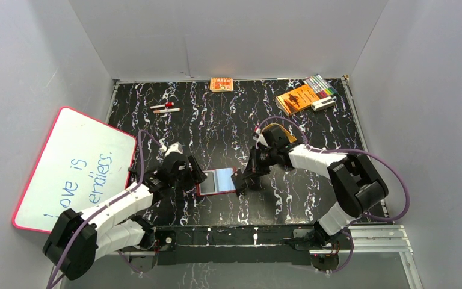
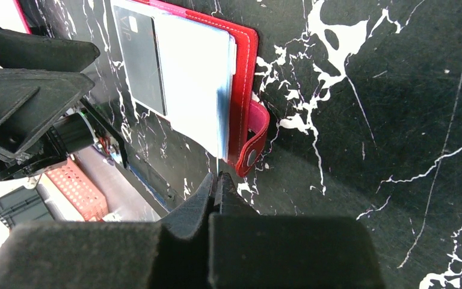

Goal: Put the credit cards into the card holder
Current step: Insert the credit card into the card holder.

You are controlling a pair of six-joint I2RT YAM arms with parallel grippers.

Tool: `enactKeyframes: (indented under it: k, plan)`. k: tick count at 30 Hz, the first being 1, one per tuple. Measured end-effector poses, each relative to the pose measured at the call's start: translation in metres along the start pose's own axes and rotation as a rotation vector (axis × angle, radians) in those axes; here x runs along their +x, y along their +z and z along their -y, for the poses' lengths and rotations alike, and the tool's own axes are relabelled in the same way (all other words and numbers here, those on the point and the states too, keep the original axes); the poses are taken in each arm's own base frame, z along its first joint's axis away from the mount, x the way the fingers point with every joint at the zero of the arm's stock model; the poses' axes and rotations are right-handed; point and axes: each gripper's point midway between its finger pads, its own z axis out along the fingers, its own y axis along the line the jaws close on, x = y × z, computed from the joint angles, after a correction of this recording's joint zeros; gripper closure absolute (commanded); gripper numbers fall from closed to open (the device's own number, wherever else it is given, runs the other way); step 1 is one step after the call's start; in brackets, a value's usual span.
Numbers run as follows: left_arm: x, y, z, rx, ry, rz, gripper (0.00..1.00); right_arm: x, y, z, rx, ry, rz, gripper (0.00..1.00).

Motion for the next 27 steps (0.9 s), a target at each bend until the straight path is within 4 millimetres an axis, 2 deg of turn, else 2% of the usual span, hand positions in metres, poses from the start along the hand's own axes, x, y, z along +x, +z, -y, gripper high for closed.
enactKeyframes:
  k: [5, 14, 27]
  plan:
    - [0.006, 0.005, -0.005, -0.022, 0.003, -0.025, 0.36, 0.004, 0.007, 0.001, 0.001, 0.002, -0.019, 1.00]
    - [0.010, 0.010, -0.003, -0.011, 0.003, -0.046, 0.37, 0.010, 0.019, -0.007, -0.022, -0.002, -0.044, 1.00]
    - [0.012, 0.011, -0.002, -0.006, 0.004, -0.055, 0.37, 0.009, 0.036, -0.032, -0.076, -0.022, -0.055, 1.00]
